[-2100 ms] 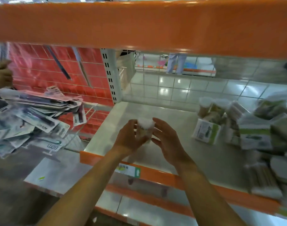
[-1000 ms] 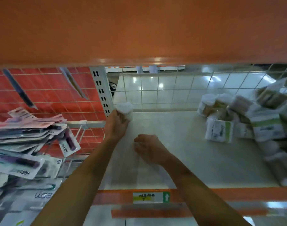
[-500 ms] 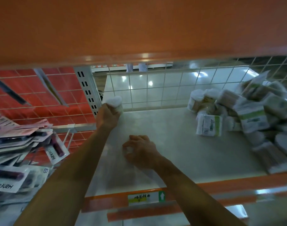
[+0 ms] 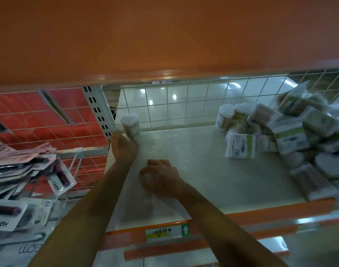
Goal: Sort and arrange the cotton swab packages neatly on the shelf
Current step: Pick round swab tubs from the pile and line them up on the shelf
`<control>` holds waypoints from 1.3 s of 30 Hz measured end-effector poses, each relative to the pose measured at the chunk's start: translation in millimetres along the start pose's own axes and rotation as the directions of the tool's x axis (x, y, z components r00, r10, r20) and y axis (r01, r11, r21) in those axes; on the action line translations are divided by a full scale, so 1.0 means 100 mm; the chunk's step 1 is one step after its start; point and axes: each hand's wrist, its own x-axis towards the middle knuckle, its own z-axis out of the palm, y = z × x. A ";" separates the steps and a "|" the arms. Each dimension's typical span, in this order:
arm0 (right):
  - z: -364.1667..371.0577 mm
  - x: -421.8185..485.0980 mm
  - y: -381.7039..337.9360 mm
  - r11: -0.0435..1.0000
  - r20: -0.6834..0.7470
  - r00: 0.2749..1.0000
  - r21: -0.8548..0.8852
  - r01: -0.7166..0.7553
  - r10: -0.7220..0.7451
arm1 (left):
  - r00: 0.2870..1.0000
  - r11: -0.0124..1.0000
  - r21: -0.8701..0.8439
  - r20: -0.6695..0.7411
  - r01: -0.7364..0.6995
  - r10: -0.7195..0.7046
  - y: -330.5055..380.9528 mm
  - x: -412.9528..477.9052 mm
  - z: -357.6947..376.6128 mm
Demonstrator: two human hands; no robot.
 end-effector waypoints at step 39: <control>-1.23 -0.79 1.44 0.801 -0.577 0.674 0.598 -0.036 0.461 | 0.819 0.852 -0.093 0.241 -0.515 0.521 1.78 -1.10 1.27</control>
